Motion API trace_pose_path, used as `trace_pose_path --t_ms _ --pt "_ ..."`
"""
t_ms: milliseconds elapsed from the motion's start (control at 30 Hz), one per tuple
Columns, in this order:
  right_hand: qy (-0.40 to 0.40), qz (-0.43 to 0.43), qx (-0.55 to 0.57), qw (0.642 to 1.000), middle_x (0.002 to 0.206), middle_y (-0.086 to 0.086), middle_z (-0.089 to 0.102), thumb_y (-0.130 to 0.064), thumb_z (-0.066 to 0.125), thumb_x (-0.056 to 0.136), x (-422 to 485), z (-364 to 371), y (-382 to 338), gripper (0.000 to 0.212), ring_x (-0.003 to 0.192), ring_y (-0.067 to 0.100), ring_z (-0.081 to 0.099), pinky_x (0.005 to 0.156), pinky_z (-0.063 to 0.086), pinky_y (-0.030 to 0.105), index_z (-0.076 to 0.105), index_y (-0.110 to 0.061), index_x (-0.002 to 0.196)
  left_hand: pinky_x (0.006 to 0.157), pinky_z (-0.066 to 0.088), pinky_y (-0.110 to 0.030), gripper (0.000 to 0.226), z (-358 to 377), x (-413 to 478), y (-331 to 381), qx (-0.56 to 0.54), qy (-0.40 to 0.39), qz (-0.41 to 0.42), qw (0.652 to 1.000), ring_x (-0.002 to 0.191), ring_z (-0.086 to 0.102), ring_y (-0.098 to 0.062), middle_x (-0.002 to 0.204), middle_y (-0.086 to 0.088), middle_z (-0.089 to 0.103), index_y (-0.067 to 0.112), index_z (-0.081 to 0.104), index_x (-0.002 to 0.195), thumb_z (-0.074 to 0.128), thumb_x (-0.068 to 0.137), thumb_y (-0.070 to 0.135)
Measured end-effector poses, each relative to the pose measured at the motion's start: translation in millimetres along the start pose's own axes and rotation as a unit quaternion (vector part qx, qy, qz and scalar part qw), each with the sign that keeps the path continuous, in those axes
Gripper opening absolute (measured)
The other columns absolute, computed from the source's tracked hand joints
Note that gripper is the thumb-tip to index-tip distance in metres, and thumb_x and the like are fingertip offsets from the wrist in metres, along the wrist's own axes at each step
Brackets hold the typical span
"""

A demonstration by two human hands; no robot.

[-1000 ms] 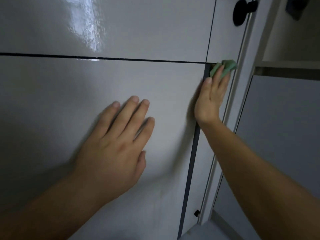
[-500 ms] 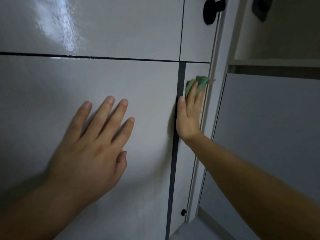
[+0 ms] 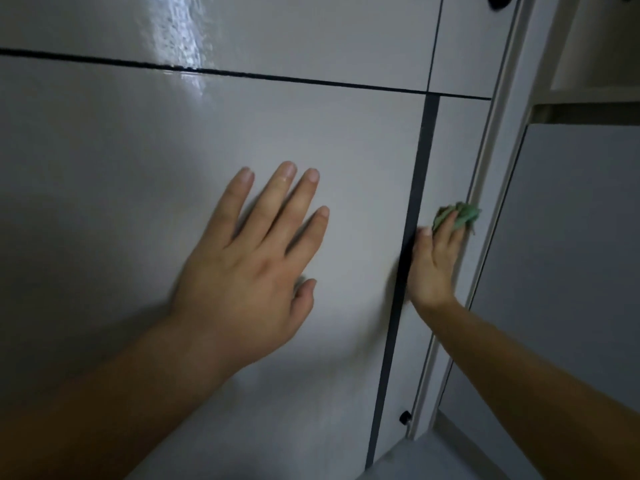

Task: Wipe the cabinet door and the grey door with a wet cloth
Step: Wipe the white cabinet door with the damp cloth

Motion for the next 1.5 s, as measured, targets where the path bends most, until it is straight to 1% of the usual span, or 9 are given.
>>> trace_pose_path --t_ms 233,367,500,633,900,1033,1167,1400,1500 --pt "0.011 -0.157 -0.039 0.987 0.169 0.01 -0.009 -0.042 0.022 0.107 -38 32 -62 0.063 0.157 0.021 -0.011 0.127 -0.004 0.046 -0.002 -0.021 0.162 0.125 0.007 -0.062 0.072 1 -2 4 0.018 -0.011 0.002 1.0 0.157 0.01 -0.04 0.169 -0.022 0.013 0.009 0.034 0.158 0.043 0.094 0.043" --pt "-0.051 -0.07 -0.03 0.996 0.167 0.002 -0.023 -0.054 0.022 0.102 -112 38 20 0.067 0.155 0.013 -0.018 0.127 0.002 0.053 -0.019 -0.04 0.153 0.125 0.01 -0.061 0.073 5 -17 14 0.004 -0.016 0.007 1.0 0.157 0.012 -0.039 0.168 -0.022 0.015 0.007 0.036 0.157 0.046 0.093 0.041" --pt "-0.035 -0.012 0.03 0.999 0.167 0.003 -0.027 -0.062 0.02 0.097 -84 31 -10 0.079 0.153 0.013 -0.023 0.127 -0.005 0.047 -0.012 -0.025 0.159 0.126 0.01 -0.059 0.076 17 -40 30 -0.005 -0.042 0.028 0.999 0.157 0.013 -0.038 0.168 -0.022 0.016 0.004 0.035 0.156 0.05 0.09 0.039" --pt "0.008 -0.152 -0.011 0.988 0.17 0.011 -0.007 -0.041 0.02 0.107 -72 42 -49 0.064 0.157 0.023 -0.01 0.127 -0.003 0.047 0.003 -0.013 0.162 0.126 0.008 -0.059 0.078 25 -50 37 0.008 -0.057 0.032 0.998 0.157 0.011 -0.039 0.169 -0.022 0.012 0.003 0.029 0.158 0.046 0.091 0.039" --pt "-0.005 0.18 0.108 0.978 0.17 -0.002 -0.014 -0.041 0.032 0.107 -172 58 115 0.068 0.157 0.012 -0.004 0.127 -0.003 0.033 -0.006 -0.023 0.161 0.127 0.005 -0.057 0.077 31 -59 46 0.009 -0.069 0.036 0.997 0.157 0.009 -0.038 0.169 -0.021 0.01 0.003 0.028 0.158 0.045 0.092 0.039" --pt "0.025 0.081 0.113 0.99 0.17 -0.002 -0.011 -0.054 0.025 0.104 -112 45 69 0.062 0.157 0.012 -0.005 0.127 -0.002 0.038 -0.007 -0.04 0.155 0.127 0.004 -0.057 0.077 42 -65 63 -0.002 -0.083 0.059 0.995 0.157 0.011 -0.039 0.169 -0.022 0.011 0.002 0.03 0.157 0.044 0.091 0.039" --pt "0.047 -0.021 0.068 0.996 0.17 0.004 -0.009 -0.038 0.019 0.109 -50 26 55 0.059 0.152 0.003 -0.009 0.126 -0.006 0.032 -0.001 -0.019 0.162 0.127 0.003 -0.057 0.077 51 -62 81 -0.014 -0.09 0.064 0.994 0.157 0.009 -0.04 0.169 -0.022 0.01 0.002 0.031 0.157 0.043 0.091 0.04" --pt "0.008 0.252 0.181 0.951 0.17 -0.008 -0.001 -0.038 0.027 0.111 -122 32 137 0.063 0.151 0.001 0.009 0.128 0.003 0.036 -0.007 -0.023 0.162 0.127 0.004 -0.057 0.079 57 -60 86 -0.025 -0.089 0.061 0.994 0.157 0.011 -0.04 0.169 -0.022 0.012 0.002 0.032 0.157 0.048 0.09 0.04" --pt "0.011 0.215 0.181 0.96 0.17 -0.01 -0.006 -0.05 0.022 0.108 -95 26 101 0.063 0.153 0.003 0.006 0.122 0.003 0.021 0.0 -0.027 0.163 0.127 0.005 -0.058 0.078 58 -61 89 -0.025 -0.079 0.053 0.995 0.157 0.01 -0.04 0.169 -0.022 0.012 0.002 0.032 0.157 0.046 0.091 0.039"
Point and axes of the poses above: each hand's wrist, its own x-axis towards the middle knuckle, its own z-axis out of the palm, y = z × x, the point moved 3 cm from there along x, towards the middle knuckle
